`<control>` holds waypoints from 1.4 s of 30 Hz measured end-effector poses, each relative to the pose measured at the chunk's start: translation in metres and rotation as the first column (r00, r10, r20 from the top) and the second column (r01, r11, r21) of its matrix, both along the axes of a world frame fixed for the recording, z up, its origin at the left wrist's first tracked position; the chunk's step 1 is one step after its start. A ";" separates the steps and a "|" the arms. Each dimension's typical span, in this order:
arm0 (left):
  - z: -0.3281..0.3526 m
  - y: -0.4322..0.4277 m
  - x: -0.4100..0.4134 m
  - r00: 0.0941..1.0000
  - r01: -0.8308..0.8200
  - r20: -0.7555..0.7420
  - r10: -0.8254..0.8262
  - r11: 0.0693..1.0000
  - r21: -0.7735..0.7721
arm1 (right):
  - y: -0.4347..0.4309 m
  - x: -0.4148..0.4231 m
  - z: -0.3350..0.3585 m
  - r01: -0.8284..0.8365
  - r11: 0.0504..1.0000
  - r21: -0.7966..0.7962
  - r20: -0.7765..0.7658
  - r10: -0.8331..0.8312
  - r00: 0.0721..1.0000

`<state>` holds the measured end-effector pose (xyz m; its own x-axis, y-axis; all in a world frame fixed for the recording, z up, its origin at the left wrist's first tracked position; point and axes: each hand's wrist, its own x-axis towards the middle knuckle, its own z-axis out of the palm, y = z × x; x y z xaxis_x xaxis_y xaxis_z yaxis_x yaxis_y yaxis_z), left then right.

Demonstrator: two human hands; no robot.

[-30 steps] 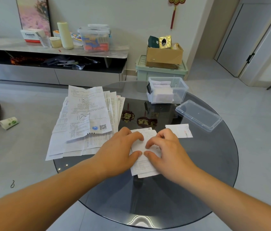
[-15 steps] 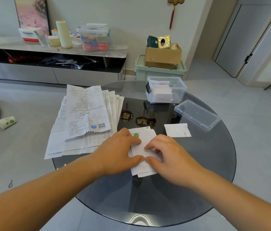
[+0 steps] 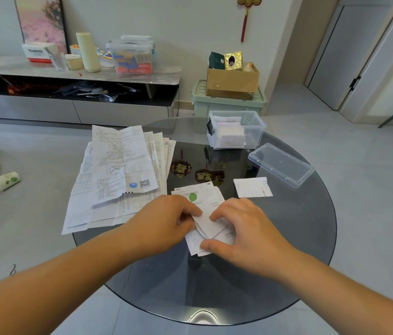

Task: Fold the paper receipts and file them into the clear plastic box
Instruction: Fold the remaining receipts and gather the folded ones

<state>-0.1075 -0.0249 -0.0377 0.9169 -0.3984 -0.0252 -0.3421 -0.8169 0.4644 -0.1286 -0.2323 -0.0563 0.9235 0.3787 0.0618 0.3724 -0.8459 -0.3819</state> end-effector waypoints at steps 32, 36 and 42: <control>-0.014 -0.027 0.022 0.999 -0.039 -0.013 0.039 0.999 -0.018 | 0.001 0.014 0.009 0.327 0.940 0.099 -0.172 -0.308 0.936; -0.013 -0.030 0.022 0.997 -0.073 -0.015 0.073 0.997 -0.018 | 0.001 0.016 0.016 0.334 0.937 0.101 -0.236 -0.304 0.923; -0.009 -0.031 0.030 0.984 -0.099 -0.150 0.091 0.994 -0.046 | -0.006 0.021 0.020 0.301 0.948 0.107 -0.335 -0.251 0.908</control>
